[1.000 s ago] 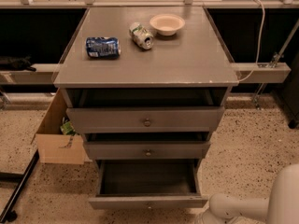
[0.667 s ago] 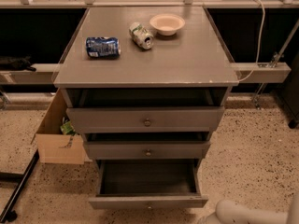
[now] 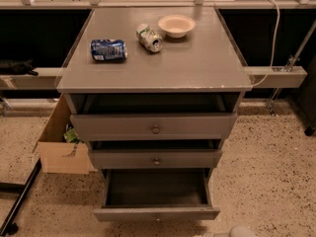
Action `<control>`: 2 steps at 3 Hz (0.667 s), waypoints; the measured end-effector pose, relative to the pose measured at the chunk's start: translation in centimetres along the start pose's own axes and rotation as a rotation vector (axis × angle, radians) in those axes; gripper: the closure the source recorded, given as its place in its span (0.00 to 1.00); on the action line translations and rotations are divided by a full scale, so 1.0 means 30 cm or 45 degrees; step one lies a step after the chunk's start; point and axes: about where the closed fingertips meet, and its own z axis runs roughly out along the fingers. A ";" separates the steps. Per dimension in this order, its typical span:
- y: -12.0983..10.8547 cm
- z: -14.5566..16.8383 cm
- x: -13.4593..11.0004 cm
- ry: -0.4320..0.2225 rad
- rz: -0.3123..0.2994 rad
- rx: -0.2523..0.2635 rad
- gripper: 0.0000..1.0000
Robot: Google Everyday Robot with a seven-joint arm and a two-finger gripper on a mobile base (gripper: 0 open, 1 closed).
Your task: Close bottom drawer
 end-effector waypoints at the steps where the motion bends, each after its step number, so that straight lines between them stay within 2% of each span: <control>1: 0.000 0.000 0.000 0.000 0.000 0.000 1.00; 2: -0.002 0.009 0.003 0.031 -0.004 0.043 1.00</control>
Offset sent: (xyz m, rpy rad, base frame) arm 0.0077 -0.0028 -0.0085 -0.6398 -0.2948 -0.3289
